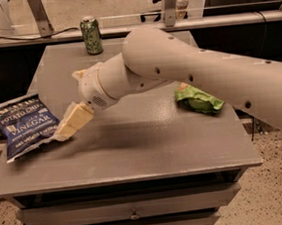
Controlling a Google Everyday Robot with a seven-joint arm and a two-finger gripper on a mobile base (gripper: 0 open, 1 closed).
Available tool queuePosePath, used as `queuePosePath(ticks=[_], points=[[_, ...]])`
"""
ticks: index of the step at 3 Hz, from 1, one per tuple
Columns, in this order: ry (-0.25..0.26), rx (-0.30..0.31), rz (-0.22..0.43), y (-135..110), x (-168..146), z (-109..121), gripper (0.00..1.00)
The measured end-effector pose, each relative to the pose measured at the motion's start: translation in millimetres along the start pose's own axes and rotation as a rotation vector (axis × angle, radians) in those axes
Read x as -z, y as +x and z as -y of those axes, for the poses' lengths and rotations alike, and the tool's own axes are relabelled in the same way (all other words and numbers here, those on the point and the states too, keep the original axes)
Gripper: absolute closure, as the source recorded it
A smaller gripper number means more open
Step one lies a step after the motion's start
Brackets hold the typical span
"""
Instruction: Pick blue chip bag
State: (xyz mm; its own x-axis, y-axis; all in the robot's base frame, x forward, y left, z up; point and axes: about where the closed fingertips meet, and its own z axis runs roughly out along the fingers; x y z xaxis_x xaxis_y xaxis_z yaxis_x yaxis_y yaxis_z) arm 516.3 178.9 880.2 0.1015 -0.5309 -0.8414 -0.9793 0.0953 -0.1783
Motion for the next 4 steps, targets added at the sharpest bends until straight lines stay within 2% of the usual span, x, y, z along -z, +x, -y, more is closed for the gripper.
queuePosePath(ticks=[1,2,4], points=[[-0.040,-0.011,0.041,-5.3,-37.3,-14.7,0.00],[-0.067,-0.018,0.064,-8.7,-59.5,-22.9,0.18],[-0.072,-0.009,0.083,-17.6,-69.8,-21.8,0.65]])
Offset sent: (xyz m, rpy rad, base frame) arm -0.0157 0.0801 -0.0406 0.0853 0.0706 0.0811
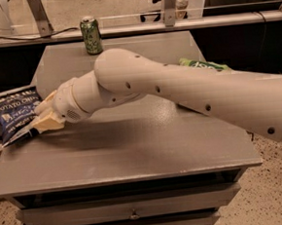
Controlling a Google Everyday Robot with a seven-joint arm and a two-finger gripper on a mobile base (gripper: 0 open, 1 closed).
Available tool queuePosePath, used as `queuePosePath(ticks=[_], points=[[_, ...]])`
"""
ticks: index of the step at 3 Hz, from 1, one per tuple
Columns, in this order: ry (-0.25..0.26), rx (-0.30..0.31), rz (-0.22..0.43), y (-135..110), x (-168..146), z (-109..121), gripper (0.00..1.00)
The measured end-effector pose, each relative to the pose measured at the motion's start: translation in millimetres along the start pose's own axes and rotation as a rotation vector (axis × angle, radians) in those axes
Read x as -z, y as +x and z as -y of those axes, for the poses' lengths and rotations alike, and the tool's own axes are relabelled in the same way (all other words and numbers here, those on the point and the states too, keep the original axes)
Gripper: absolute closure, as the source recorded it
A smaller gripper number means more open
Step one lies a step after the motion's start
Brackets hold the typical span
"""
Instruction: Pick blue chip bag
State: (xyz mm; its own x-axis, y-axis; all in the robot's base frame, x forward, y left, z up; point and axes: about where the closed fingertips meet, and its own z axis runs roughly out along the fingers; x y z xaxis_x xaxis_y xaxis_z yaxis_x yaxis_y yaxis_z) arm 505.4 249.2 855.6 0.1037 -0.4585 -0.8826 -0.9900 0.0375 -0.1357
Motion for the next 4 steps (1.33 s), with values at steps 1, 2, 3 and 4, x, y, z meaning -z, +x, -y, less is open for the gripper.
queuePosePath(ticks=[1,2,3,4], points=[[0.004,0.001,-0.001,-0.8,0.7,2.0,0.88],[0.031,0.021,-0.008,-3.9,12.7,13.5,1.00],[0.100,0.071,-0.027,-11.2,52.2,35.5,1.00],[0.177,0.133,-0.038,-25.7,105.7,54.7,1.00]])
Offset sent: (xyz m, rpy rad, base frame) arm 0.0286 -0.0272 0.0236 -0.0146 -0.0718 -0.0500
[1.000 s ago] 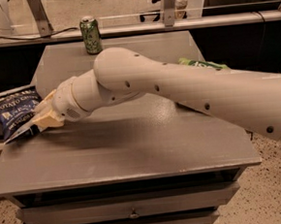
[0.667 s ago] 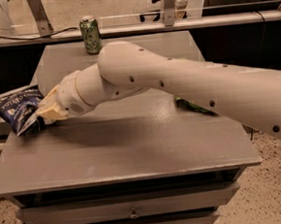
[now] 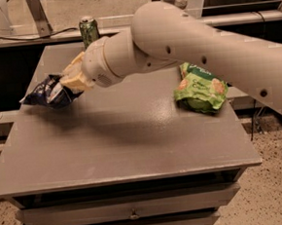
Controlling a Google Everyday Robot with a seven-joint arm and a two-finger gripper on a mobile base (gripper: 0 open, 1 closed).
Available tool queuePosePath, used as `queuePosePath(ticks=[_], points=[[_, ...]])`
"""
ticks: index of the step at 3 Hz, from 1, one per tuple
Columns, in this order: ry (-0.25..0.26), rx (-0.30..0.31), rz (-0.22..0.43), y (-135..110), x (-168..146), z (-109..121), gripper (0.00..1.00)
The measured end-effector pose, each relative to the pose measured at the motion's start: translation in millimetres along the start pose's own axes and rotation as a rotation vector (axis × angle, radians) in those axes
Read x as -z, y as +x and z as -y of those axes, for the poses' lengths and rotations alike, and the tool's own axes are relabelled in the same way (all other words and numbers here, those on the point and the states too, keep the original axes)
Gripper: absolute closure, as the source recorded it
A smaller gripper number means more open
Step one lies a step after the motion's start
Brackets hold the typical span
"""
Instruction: Pick blue chip bag
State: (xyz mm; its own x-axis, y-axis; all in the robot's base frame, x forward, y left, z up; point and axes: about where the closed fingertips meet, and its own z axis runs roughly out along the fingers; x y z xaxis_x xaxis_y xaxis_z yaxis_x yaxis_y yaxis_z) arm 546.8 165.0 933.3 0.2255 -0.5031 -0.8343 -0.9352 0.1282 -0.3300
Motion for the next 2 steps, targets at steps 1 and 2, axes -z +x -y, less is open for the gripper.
queuePosePath(ticks=[1,2], points=[[0.067,0.032,0.006,-4.8,41.3,17.4,1.00],[0.118,0.049,0.030,-7.3,73.7,27.0,1.00]])
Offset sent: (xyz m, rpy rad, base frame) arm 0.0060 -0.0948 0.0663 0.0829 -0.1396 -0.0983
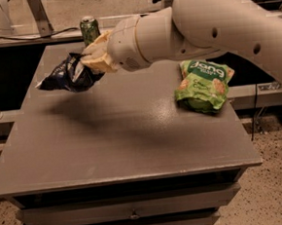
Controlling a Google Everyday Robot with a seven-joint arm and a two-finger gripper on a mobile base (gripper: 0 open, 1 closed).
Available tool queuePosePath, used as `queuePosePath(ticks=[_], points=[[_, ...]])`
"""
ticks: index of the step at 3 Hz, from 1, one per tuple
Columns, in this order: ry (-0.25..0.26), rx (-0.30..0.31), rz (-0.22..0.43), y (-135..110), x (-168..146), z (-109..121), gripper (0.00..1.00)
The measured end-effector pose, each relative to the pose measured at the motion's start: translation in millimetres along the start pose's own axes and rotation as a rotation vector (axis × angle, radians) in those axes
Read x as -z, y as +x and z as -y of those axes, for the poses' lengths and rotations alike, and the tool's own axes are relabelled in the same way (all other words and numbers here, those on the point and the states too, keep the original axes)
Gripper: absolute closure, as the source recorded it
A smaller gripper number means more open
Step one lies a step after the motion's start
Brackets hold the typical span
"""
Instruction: Pick blue chip bag
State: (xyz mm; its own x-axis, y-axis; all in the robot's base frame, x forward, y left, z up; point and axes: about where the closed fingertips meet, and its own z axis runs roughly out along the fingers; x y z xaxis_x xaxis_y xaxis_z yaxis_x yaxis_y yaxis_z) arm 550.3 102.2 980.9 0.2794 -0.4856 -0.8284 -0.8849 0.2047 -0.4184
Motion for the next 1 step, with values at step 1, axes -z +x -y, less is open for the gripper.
queuePosePath(ticks=[1], points=[[0.000,0.000,0.000,-0.1,0.0,0.0,1.00]])
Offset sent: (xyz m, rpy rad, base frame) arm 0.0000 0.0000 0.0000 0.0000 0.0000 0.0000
